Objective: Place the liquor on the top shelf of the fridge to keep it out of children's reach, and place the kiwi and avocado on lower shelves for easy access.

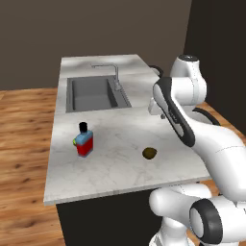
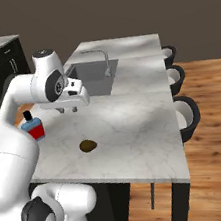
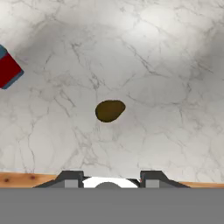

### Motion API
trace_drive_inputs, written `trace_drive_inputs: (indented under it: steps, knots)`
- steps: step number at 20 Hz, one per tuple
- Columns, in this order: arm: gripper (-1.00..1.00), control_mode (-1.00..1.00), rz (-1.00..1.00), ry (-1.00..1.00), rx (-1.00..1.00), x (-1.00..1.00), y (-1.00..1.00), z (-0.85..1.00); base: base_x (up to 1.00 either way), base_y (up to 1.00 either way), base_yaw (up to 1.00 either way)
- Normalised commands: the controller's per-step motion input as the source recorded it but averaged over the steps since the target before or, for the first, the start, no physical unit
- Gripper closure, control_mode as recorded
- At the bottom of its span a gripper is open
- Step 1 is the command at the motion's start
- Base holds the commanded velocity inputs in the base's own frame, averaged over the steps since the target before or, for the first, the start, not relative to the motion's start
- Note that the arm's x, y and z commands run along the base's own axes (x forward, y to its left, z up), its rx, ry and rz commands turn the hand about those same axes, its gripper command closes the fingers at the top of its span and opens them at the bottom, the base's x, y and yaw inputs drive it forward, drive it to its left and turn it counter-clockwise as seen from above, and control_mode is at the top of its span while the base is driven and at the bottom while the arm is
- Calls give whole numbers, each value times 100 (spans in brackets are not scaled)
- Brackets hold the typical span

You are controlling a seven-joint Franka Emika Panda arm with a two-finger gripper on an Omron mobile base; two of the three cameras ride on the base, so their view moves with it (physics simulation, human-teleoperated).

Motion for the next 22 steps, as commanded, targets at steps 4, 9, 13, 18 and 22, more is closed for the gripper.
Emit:
trace_drive_inputs:
  steps: [4,9,13,18,22]
  knots:
    - [-100,-100,0,0,0,-20,-6,-7,0,0,0]
    - [-100,-100,-15,0,0,-54,0,-43,0,0,0]
    - [-100,-100,-26,0,0,-39,2,-66,0,0,0]
    - [-100,-100,-28,-1,0,-23,17,-59,0,0,0]
    - [-100,-100,-23,-4,0,-2,16,-44,0,0,0]
